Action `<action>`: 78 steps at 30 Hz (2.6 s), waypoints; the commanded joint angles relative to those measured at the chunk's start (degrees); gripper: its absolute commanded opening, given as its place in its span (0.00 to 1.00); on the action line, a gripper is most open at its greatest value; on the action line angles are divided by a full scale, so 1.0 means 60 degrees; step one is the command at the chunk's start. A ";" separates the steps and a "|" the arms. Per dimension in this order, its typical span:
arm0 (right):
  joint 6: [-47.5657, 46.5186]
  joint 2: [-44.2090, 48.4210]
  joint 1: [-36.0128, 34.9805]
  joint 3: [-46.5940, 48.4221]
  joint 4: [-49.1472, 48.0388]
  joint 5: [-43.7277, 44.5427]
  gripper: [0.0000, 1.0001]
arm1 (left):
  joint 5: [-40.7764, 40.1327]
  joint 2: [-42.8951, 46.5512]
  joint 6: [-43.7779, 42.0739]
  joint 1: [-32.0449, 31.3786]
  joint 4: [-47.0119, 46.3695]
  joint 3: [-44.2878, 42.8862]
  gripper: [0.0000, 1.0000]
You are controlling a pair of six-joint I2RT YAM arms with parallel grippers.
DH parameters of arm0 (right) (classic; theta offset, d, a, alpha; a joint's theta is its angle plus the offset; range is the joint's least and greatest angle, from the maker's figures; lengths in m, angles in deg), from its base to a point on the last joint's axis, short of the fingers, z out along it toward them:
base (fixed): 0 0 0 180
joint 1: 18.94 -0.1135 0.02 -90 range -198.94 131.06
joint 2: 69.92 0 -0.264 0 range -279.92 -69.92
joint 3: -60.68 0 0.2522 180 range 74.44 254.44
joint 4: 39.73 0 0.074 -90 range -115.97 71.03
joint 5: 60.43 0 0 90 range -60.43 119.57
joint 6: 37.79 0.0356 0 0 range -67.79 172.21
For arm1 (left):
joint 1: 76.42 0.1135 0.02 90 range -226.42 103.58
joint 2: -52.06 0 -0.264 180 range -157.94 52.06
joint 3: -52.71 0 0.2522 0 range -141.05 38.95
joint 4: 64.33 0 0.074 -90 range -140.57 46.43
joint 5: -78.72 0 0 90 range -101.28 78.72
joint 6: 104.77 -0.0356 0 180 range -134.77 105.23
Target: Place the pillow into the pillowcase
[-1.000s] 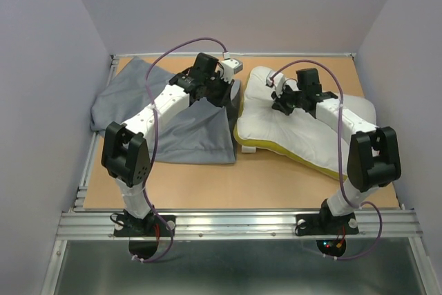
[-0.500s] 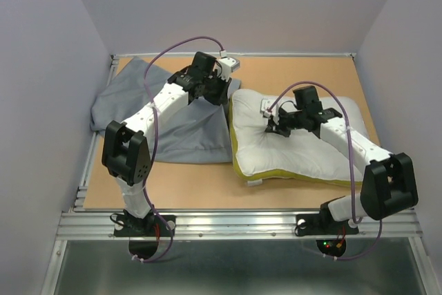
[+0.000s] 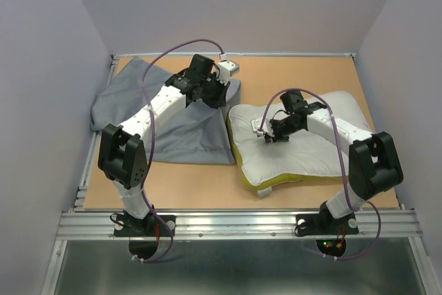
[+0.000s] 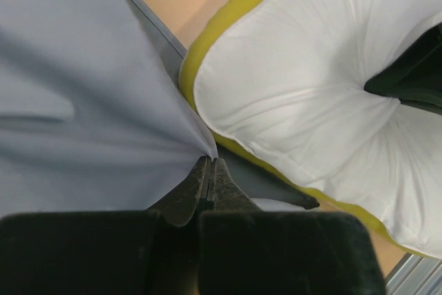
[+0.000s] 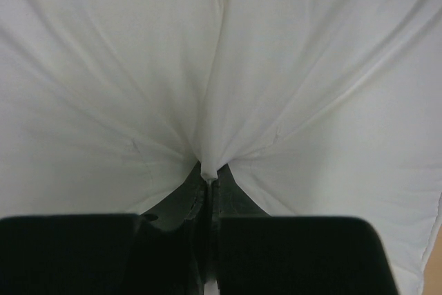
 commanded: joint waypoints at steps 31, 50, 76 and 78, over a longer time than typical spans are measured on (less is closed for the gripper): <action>0.8006 -0.5123 0.0181 0.6222 -0.2521 0.0741 0.01 | 0.1430 0.1865 -0.1773 -0.0784 0.0835 0.1329 0.00; 1.2612 -0.5680 0.0167 0.6162 -0.4180 0.0596 0.00 | -0.0165 0.3680 -0.3790 0.0447 -0.1334 0.3774 0.38; 1.1805 -0.5797 0.0694 0.7084 -0.2788 -0.0956 0.01 | 0.0405 0.5806 -1.0092 -0.0856 -0.5609 0.9430 0.52; 1.1835 -0.5856 0.0694 0.7099 -0.2730 -0.0986 0.01 | 0.0172 0.5253 -0.9773 -0.0944 -0.6121 0.9459 0.51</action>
